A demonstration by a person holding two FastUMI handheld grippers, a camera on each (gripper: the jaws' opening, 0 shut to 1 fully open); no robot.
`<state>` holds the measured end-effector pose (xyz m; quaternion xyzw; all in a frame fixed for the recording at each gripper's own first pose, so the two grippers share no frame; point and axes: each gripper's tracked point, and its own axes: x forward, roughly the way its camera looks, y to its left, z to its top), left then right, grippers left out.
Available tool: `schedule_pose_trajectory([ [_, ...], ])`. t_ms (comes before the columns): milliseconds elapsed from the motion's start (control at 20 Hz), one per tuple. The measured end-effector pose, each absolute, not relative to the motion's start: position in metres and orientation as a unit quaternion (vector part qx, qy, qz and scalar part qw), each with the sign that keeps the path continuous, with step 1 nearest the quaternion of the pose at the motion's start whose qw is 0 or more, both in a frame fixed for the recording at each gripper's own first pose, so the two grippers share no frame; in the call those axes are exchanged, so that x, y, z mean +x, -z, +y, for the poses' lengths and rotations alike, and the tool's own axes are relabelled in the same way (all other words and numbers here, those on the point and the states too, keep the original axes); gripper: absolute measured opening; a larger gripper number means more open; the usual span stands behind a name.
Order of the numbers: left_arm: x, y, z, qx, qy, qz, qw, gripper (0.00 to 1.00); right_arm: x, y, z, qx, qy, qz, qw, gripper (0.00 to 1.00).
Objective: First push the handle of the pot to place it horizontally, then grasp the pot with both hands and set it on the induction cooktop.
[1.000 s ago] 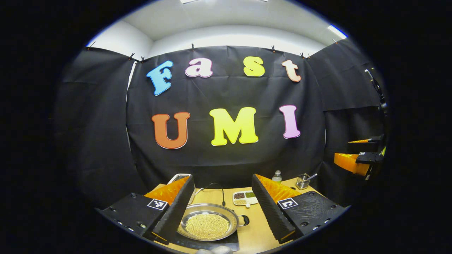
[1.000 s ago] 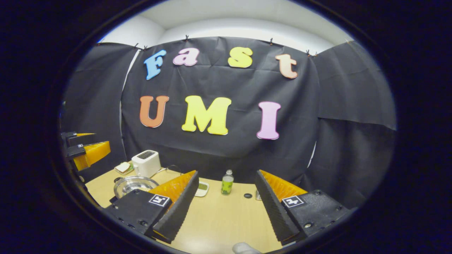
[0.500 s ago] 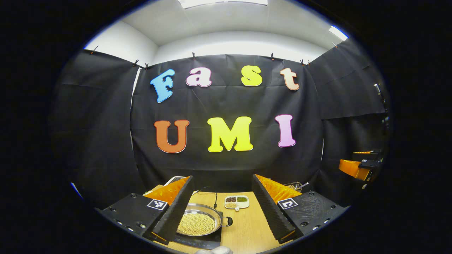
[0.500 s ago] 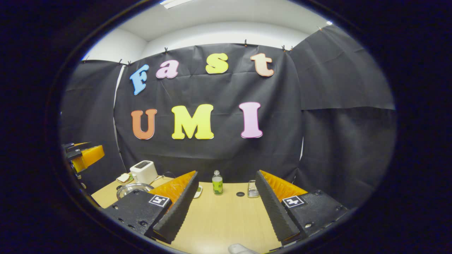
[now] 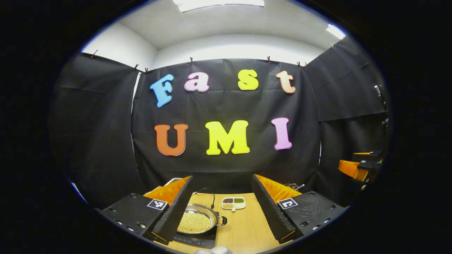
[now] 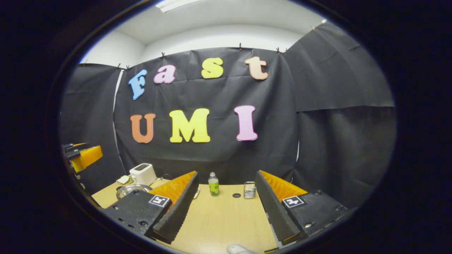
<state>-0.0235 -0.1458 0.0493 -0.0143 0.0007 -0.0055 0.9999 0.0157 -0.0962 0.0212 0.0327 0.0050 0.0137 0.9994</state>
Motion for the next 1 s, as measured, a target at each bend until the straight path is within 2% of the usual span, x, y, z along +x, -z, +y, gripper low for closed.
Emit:
schedule_pose_trajectory([
  [1000, -0.022, -0.051, -0.161, -0.010, 0.015, 0.000, 1.000, 0.97, 0.013, -0.020, -0.116, 0.030, -0.005, 0.000, 1.000, 1.00],
])
